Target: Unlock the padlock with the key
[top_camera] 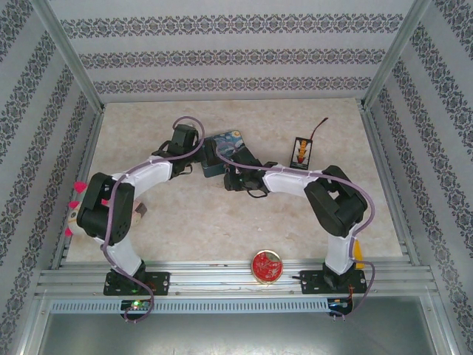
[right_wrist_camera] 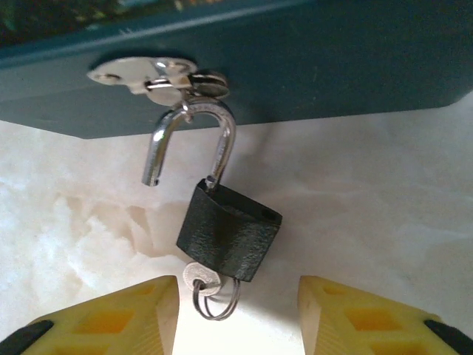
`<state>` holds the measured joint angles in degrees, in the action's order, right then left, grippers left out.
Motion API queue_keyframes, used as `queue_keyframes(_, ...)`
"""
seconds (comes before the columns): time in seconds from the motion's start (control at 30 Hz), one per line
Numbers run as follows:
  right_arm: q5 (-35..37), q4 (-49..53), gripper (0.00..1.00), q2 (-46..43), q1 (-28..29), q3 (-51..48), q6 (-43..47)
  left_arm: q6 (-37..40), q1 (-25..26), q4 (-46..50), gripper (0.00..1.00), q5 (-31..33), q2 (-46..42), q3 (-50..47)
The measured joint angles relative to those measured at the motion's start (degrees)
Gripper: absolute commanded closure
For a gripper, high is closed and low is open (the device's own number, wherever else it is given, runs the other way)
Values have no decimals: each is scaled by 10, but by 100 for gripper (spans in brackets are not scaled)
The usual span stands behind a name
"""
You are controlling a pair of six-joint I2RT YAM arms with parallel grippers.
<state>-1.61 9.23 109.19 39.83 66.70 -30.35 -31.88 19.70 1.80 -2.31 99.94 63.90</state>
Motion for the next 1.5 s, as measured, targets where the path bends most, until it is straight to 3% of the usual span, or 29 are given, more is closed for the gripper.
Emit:
queue_keyframes(0.77, 21, 14, 52, 57, 1, 54, -15, 1, 0, 8, 1, 0, 16, 3)
queue_keyframes(1.0, 30, 19, 67, 56, 1, 53, -18, -1, 0, 6, 1, 0, 16, -15)
queue_keyframes(1.2, 22, 2, 99, 36, 2, 28, -13, -1, 1, -1, 1, 10, -9, -50)
queue_keyframes(1.5, -2, -18, 100, -10, 1, -33, -19, -2, 13, -15, 1, 49, -64, -109)
